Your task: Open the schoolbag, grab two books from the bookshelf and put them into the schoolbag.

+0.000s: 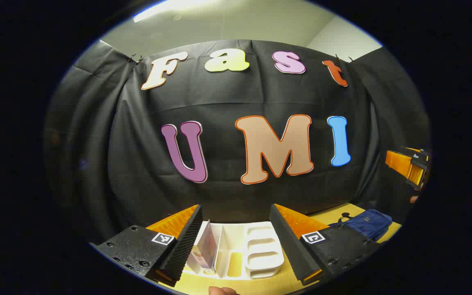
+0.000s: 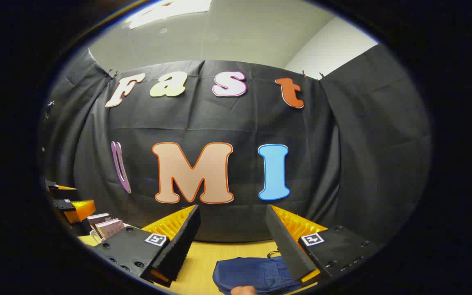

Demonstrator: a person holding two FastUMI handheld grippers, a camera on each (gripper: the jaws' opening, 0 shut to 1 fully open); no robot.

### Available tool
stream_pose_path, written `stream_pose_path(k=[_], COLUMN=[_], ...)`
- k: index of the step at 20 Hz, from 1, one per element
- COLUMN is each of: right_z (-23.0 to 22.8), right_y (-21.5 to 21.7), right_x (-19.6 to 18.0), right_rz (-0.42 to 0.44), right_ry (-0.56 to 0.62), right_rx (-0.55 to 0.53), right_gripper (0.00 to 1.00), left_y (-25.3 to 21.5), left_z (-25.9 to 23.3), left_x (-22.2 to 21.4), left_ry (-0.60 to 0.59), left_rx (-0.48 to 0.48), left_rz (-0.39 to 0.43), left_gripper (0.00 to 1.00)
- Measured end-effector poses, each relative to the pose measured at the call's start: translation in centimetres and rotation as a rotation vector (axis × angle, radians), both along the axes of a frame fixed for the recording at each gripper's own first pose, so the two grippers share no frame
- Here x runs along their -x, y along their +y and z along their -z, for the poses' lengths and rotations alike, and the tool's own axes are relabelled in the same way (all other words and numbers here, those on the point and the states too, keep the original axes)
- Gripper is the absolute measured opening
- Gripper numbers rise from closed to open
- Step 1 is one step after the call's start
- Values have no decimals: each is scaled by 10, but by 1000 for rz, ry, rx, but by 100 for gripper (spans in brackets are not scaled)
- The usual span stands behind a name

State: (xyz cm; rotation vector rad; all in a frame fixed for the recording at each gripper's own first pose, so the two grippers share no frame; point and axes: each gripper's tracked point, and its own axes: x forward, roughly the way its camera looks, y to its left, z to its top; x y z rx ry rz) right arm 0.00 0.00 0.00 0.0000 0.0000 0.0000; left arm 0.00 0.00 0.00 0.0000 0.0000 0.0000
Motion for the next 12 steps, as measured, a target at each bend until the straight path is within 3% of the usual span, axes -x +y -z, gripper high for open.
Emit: stream_pose_path(k=[3, 4, 8, 12], right_z=[0, 1, 3, 8], right_y=[-2, -4, -5, -4], right_x=[-9, -12, -20, -24], right_rz=[-3, -3, -9, -18], right_ry=[-3, -5, -3, 8], right_rx=[9, 14, 9, 27], right_gripper=[100, 100, 100, 100], left_y=[-6, -7, -12, -18], left_z=[-1, -1, -1, 0], left_x=[-7, -9, -14, -19], left_ry=[-2, -1, -1, 6], left_rx=[-9, -11, -17, -19], left_rz=[4, 5, 11, 17], left_gripper=[100, 96, 100, 97])
